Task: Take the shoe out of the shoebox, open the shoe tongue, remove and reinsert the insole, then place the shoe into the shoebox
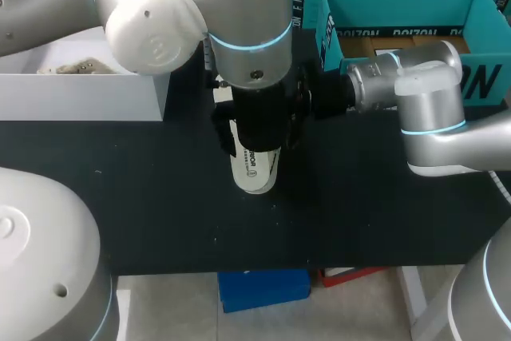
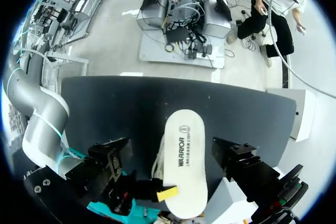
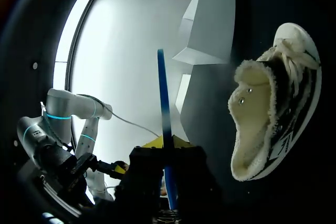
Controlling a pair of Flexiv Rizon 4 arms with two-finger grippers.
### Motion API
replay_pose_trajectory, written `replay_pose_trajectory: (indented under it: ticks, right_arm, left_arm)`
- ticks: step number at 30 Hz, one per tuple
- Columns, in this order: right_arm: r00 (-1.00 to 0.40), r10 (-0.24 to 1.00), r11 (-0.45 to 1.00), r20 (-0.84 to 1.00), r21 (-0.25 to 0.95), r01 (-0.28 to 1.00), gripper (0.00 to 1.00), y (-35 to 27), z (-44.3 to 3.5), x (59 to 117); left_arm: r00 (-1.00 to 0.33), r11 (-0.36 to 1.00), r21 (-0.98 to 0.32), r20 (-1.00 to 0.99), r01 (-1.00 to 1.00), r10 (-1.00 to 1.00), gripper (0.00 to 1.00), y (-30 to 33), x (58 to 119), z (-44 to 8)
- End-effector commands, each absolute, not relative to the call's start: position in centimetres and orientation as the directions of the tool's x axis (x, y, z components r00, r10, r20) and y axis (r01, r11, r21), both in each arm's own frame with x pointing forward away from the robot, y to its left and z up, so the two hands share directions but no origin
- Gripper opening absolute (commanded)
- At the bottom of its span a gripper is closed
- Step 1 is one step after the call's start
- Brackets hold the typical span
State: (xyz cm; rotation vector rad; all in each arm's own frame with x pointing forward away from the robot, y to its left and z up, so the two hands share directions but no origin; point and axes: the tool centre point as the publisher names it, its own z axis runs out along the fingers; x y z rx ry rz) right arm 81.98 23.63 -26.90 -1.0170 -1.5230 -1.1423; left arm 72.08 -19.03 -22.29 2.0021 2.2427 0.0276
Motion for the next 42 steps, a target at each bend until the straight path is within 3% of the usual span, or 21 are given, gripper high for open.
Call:
replay_pose_trajectory:
  ticks: [1, 16, 30, 42]
  right_arm:
    - [-0.209, 0.078, 0.220, 0.975, 0.187, 0.957, 0.00, 23.8, -26.9, 82.0]
    - [-0.209, 0.078, 0.220, 0.975, 0.187, 0.957, 0.00, 23.8, -26.9, 82.0]
    - [-0.209, 0.078, 0.220, 0.975, 0.187, 0.957, 0.00, 23.8, -26.9, 82.0]
    - [-0.209, 0.078, 0.220, 0.975, 0.187, 0.957, 0.00, 23.8, -26.9, 82.0]
  left_arm:
    - [-0.102, 0.118, 0.129, -0.129, 0.985, 0.986, 1.00, -18.2, 71.4, -22.3]
    - [-0.065, 0.163, 0.123, -0.568, 0.979, 0.821, 1.00, -14.0, 73.3, -21.6]
    - [0.006, 0.174, 0.164, -0.745, 0.971, 0.667, 1.00, -11.7, 74.1, -22.2]
    - [0.086, 0.169, 0.169, -0.906, 0.971, 0.415, 1.00, -9.4, 74.9, -23.0]
